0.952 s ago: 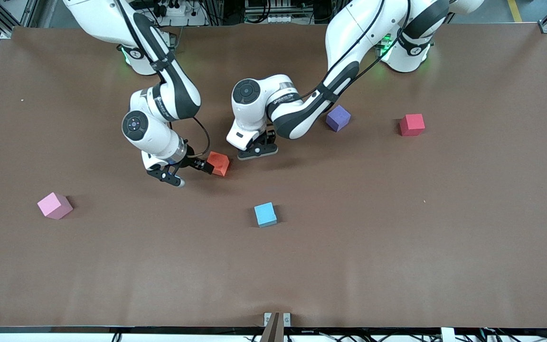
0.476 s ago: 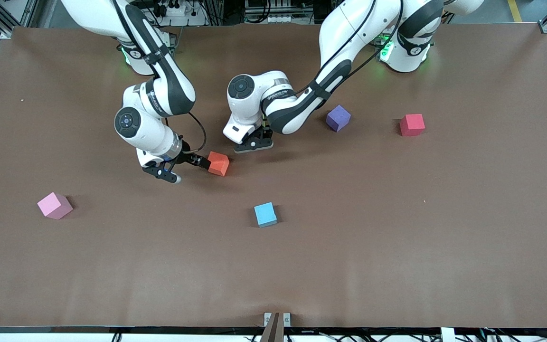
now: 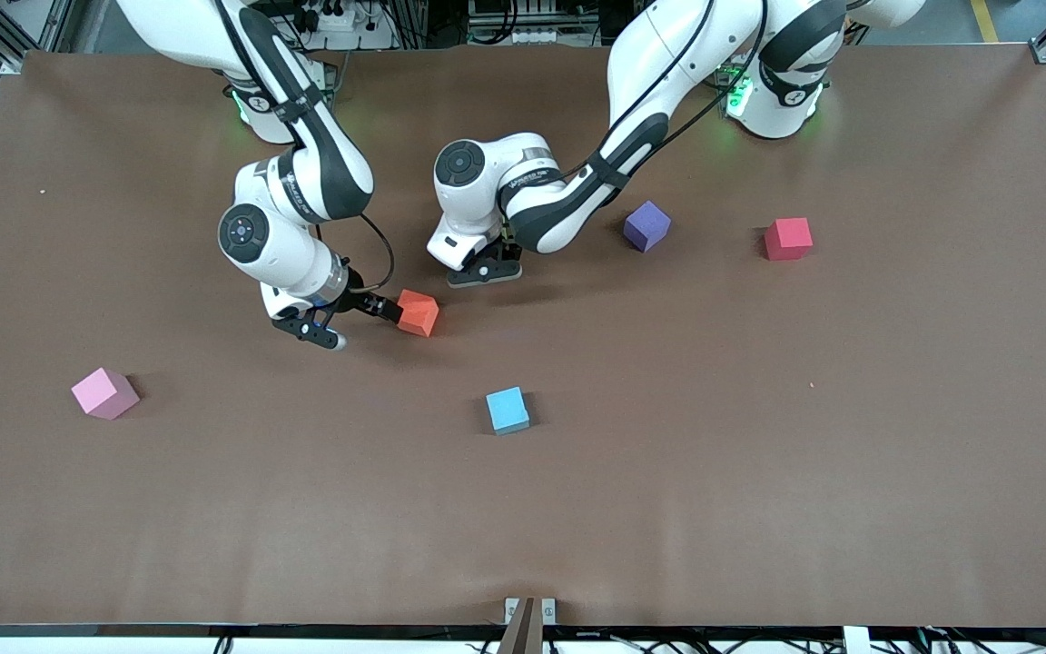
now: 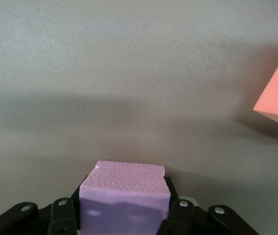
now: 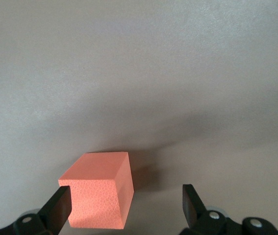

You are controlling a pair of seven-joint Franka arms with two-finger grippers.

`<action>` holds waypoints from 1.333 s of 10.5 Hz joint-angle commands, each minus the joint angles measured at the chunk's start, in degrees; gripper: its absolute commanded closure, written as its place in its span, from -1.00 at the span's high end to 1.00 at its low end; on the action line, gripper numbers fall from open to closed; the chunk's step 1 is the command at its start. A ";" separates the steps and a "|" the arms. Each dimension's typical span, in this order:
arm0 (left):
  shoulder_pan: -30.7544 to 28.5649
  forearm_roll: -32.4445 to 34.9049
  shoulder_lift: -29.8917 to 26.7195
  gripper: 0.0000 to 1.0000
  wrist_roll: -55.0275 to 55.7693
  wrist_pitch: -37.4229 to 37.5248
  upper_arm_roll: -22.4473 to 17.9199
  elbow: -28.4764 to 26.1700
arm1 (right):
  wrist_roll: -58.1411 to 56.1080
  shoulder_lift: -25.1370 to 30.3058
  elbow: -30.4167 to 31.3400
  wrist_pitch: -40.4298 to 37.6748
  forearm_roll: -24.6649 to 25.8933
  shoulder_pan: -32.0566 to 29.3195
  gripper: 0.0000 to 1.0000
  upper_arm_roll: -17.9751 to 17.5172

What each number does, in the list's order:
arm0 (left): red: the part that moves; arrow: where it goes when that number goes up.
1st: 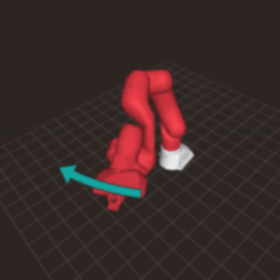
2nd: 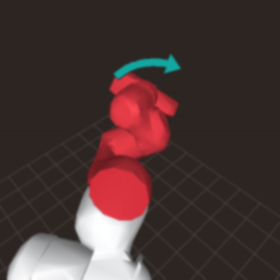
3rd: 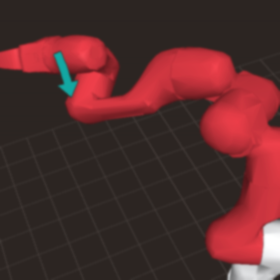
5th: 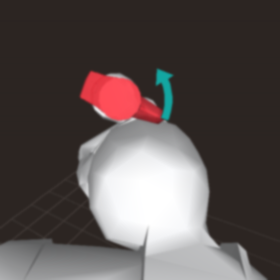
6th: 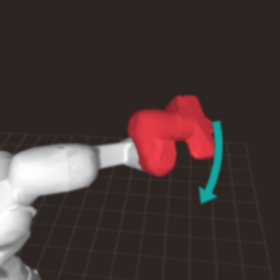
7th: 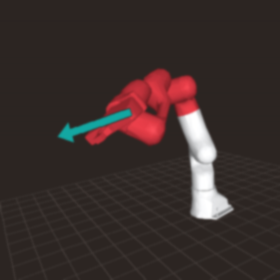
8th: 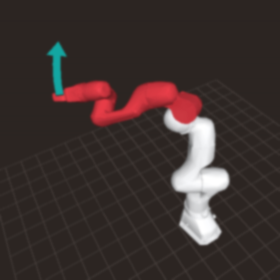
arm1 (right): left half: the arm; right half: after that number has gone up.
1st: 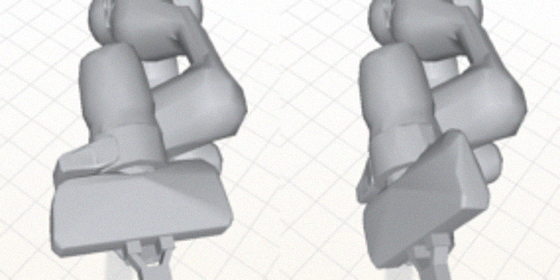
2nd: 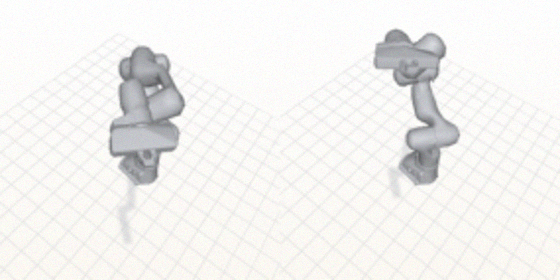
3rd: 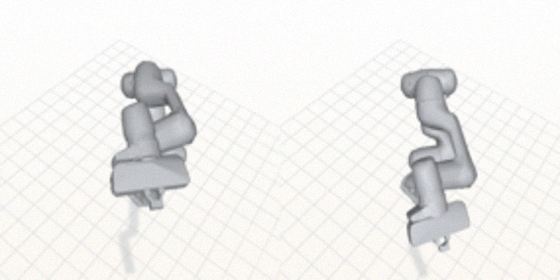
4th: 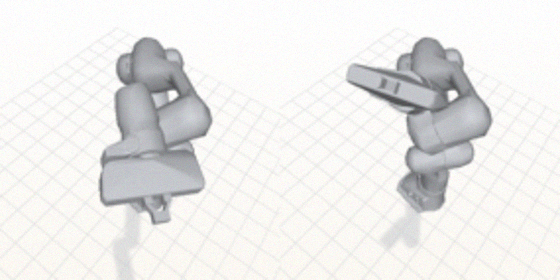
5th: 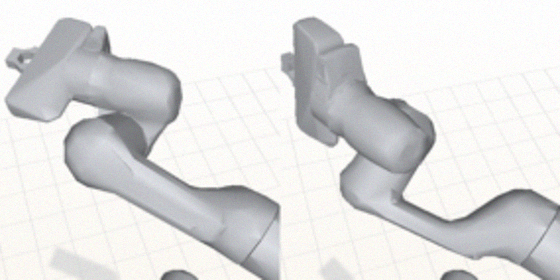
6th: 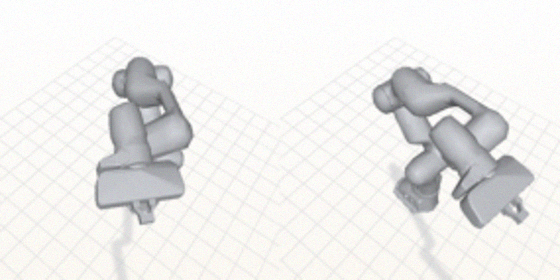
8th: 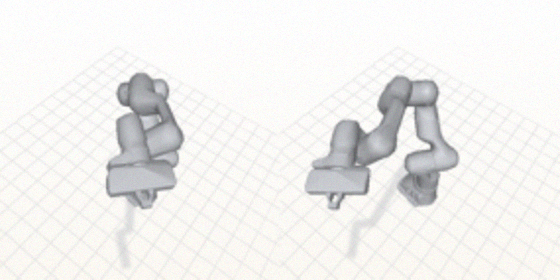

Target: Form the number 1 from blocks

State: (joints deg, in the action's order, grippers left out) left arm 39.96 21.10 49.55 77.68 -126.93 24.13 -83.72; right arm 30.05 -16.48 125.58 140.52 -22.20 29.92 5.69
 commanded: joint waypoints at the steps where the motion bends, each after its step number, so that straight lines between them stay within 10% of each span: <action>1: 0.91 -0.62 -1.47 -1.00 -0.34 0.36 -0.23 -2.15 | -1.22 1.54 1.24 0.28 -1.17 -0.04 1.00 -0.42; 2: 0.82 -0.62 -2.00 -0.93 -0.78 0.45 -0.23 -2.76 | -1.13 1.54 1.16 0.37 -1.17 0.14 1.00 -0.51; 4: 1.34 -0.36 -2.44 0.99 0.18 1.32 -0.31 -2.42 | -1.13 1.45 0.98 0.46 -1.26 0.58 1.00 -0.51; 14: -7.50 0.17 -10.44 1.00 -0.86 7.11 -1.19 -2.85 | -0.08 -6.63 -5.61 2.65 -2.41 4.70 1.00 -0.51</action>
State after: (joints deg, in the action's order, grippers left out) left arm 35.61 21.11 40.53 77.58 -121.33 22.76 -84.54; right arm 30.05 -20.64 122.06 142.31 -23.47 33.55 5.11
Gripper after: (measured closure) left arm 0.000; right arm 0.000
